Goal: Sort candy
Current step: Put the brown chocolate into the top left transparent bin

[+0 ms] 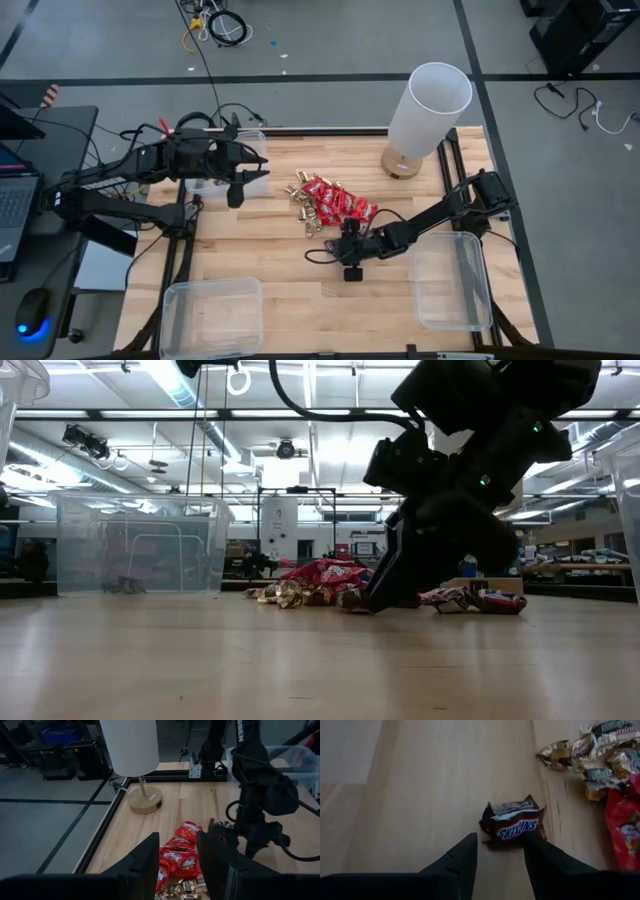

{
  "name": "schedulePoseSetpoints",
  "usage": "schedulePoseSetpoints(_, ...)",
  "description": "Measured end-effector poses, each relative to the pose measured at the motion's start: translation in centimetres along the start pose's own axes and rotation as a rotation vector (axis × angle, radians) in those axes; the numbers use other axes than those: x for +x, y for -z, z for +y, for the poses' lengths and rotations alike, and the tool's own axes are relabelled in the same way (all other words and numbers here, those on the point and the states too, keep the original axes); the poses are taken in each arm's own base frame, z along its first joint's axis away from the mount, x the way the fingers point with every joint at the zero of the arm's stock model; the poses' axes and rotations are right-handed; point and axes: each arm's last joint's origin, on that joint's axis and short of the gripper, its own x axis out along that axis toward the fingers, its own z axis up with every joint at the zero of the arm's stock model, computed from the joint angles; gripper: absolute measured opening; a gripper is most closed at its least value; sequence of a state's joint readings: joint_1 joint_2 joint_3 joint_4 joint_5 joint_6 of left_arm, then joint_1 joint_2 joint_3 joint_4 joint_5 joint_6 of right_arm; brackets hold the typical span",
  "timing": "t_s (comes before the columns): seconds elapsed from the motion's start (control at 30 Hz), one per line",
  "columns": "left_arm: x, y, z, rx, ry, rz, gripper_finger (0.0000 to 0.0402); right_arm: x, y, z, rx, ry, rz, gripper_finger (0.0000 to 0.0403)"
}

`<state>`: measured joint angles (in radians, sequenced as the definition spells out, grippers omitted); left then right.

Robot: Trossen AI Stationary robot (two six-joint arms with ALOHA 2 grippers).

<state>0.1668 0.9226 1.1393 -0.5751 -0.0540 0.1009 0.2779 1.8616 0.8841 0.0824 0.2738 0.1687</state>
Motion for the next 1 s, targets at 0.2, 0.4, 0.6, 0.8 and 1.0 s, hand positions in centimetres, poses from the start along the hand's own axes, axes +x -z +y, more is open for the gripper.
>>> schedulePoseSetpoints(0.2, 0.0, 0.0, -0.1, 0.002, 0.002, 0.001, 0.0133, 0.4, 0.2, 0.0, 0.006, 0.007, 0.002, 0.0121)
schedulePoseSetpoints(0.4, 0.0, 0.0, -0.1, 0.002, 0.001, 0.002, 0.0133, 0.5, 0.2, -0.2, 0.011, 0.001, 0.004, 0.0066)
schedulePoseSetpoints(0.6, 0.0, 0.0, -0.1, -0.003, 0.002, 0.004, 0.0133, 0.5, 0.2, -0.2, -0.003, -0.001, 0.004, 0.0006)
schedulePoseSetpoints(0.8, 1.1, 1.5, -0.3, -0.001, 0.006, 0.047, 0.0133, 0.3, 0.0, -0.3, -0.001, -0.002, -0.002, 0.0001)
schedulePoseSetpoints(1.0, 2.9, 4.1, -1.1, 0.011, 0.141, 0.074, 0.0133, -1.5, -1.5, -1.0, 0.026, -0.013, -0.073, 0.0)
